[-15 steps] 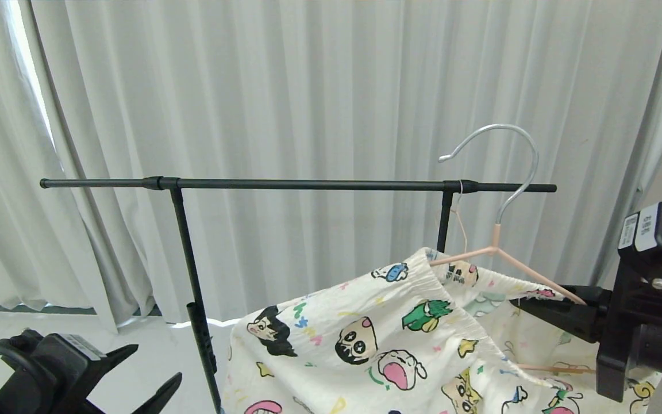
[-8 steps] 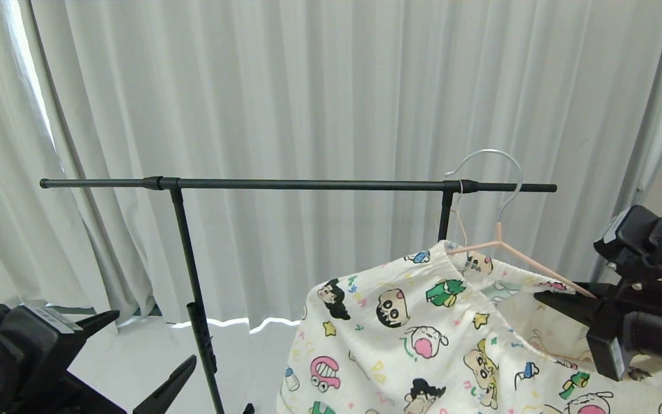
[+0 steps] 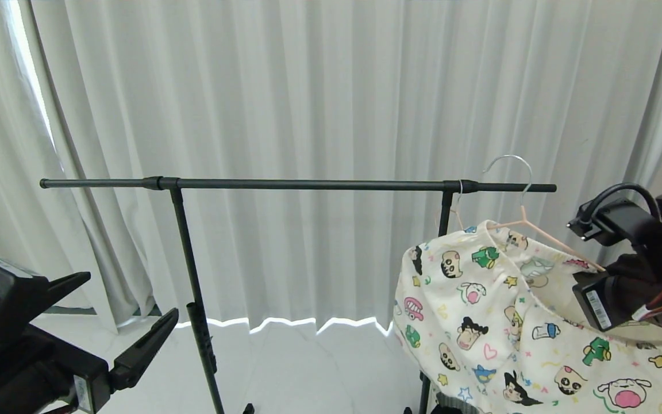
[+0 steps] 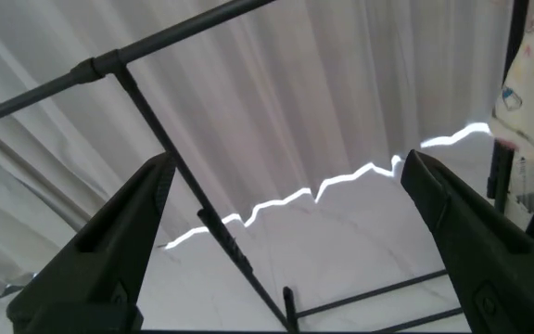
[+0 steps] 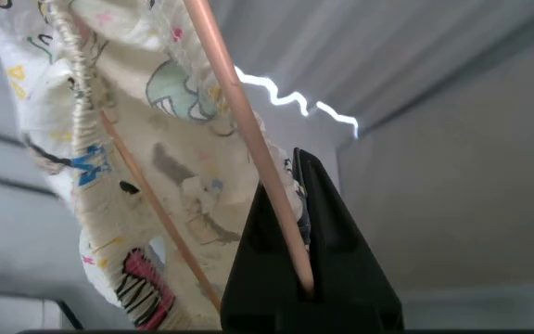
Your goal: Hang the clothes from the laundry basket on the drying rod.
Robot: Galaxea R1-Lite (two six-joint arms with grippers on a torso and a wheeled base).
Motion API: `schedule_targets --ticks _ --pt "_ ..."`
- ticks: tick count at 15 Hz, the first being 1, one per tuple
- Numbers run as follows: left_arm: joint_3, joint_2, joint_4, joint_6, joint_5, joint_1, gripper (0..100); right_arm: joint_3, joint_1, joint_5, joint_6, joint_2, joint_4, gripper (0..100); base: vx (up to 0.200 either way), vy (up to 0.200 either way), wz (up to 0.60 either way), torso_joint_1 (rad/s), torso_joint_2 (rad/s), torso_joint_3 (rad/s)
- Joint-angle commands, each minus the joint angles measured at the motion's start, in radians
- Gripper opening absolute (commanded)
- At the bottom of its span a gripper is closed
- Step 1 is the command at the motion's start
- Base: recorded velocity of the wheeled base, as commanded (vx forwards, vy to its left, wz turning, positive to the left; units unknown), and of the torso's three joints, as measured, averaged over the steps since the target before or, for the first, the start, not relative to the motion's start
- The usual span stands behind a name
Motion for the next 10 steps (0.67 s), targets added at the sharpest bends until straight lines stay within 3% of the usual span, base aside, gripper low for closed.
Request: schedule_targets --ticks 1,2,9,10 --pt "-0.005 0.002 0.0 0.001 0.001 0.002 100 -0.04 0.003 -0.053 0.055 0.097 0.001 0 0.0 0.0 0.0 0.0 0.0 0.0" --pt "-0.005 0.004 0.0 0.001 0.001 0.002 100 -0.042 0.004 -0.062 0.072 0.106 -0.001 0 0.0 0.0 0.0 0.0 0.0 0.0" --pt "-0.003 0.024 0.001 0.001 -0.001 0.0 100 -0.04 0.004 -0.063 0.109 0.12 -0.005 0 0.2 0.0 0.0 0.003 0.0 0.004" --pt "-0.003 0.024 0.001 0.0 -0.001 0.0 100 -0.04 0.004 -0.063 0.11 0.12 -0.004 0 0.0 0.0 0.0 0.0 0.0 0.0"
